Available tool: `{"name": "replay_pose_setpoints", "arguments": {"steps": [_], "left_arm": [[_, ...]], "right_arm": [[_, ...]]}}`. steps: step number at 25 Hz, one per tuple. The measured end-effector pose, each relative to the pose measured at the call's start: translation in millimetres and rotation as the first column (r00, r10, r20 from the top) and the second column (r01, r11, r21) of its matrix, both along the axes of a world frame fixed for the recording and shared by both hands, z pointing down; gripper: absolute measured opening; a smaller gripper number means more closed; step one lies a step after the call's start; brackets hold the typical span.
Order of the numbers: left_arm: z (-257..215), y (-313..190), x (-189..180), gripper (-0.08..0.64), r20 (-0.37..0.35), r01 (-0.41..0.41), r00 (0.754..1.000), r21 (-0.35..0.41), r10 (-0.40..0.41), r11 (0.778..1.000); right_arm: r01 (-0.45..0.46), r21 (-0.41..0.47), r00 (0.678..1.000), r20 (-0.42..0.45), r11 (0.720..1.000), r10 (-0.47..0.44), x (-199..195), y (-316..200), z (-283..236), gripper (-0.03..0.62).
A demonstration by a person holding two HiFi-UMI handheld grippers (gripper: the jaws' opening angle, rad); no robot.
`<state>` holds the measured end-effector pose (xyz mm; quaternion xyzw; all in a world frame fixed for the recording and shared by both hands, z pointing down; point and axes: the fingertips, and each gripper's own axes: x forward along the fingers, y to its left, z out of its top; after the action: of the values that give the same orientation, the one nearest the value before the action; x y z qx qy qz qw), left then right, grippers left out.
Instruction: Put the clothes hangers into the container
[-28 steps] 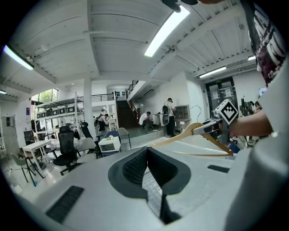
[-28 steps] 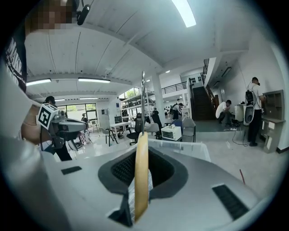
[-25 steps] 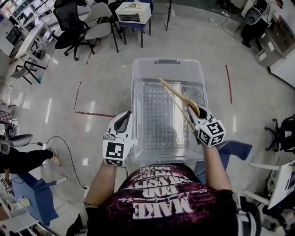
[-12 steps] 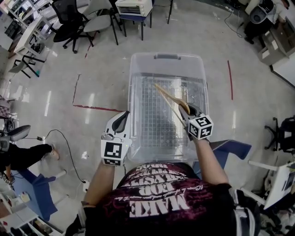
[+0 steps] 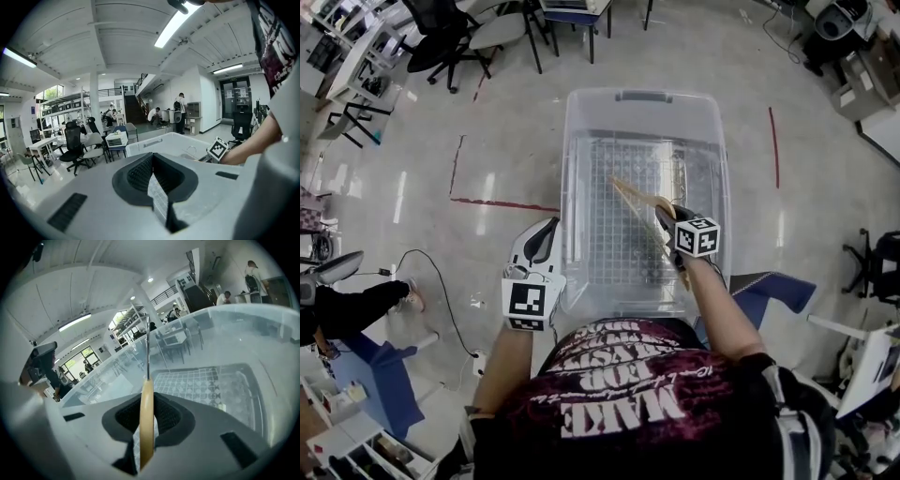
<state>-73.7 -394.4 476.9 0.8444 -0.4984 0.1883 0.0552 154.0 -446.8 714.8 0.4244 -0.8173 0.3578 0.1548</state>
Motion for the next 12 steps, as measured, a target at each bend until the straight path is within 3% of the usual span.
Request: {"name": "replay_pose_setpoints", "arguments": {"steps": [5,9,12], "left_arm": [[4,9,-4,0.006,0.01,0.002,1.0,-0.009,-0.002,1.0],[3,12,-8,0.006,0.019,0.002,1.0,-0.012,-0.002,1.0],[1,18,-8,0.006,0.026,-0.003,1.0,-0.012,0.004,1.0]], "right_arm": [[-0.008,-0.093,0.999,0.036,0.996,0.011,-9,10,39,0.06],[0.041,-0.106,0.999,0.004,0.994,-0.04,-19,13,59,0.061],[0.012,-0.158,0.999,-0.031,0.987,-0.017,-16,18,81,0.064]]}}
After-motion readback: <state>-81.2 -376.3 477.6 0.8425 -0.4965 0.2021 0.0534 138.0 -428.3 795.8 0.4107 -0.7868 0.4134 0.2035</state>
